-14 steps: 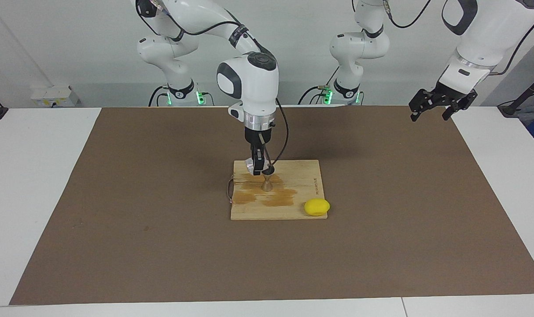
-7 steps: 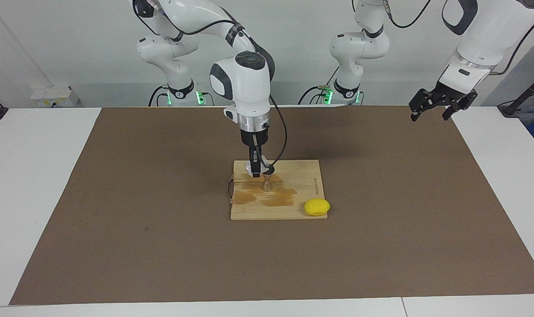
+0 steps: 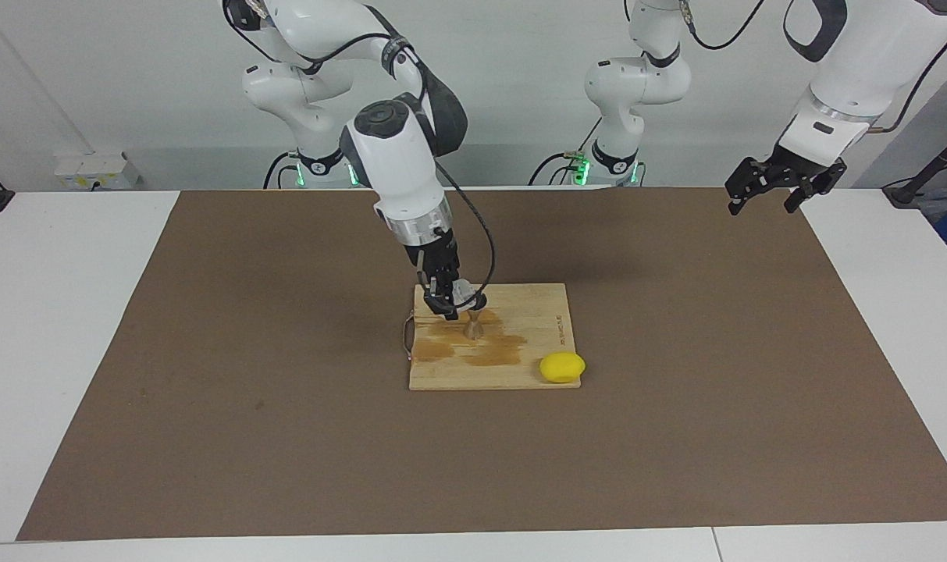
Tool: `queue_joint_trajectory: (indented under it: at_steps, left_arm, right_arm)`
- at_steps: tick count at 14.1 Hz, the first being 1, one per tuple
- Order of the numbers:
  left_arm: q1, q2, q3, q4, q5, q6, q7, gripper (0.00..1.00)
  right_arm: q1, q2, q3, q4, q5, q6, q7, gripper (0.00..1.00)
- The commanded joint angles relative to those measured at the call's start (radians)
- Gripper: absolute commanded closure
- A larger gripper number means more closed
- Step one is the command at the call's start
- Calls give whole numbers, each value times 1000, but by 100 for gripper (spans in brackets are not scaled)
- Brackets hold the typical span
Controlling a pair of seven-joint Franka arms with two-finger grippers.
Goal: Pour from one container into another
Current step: 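Raise the glass upright and carry it away from the board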
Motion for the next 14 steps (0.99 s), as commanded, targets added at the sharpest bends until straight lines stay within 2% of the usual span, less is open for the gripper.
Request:
queue_joint_trajectory:
  at_steps: [1, 3, 9, 14]
  left_arm:
    - [-9, -14, 3, -7, 12, -13, -13, 0]
    - [-12, -15, 3, -9, 12, -15, -12, 0]
    - [-17, -15, 3, -9, 12, -13, -15, 0]
    - [-20, -23, 3, -9, 12, -13, -9, 0]
  right_arm:
    - [-92, -43, 13, -28, 156, 6, -139, 100]
    - [-156, -55, 13, -43, 290, 1, -255, 100]
    - [-349, -66, 14, -72, 539, -72, -501, 100]
    - [-471, -65, 14, -173, 789, -128, -791, 100]
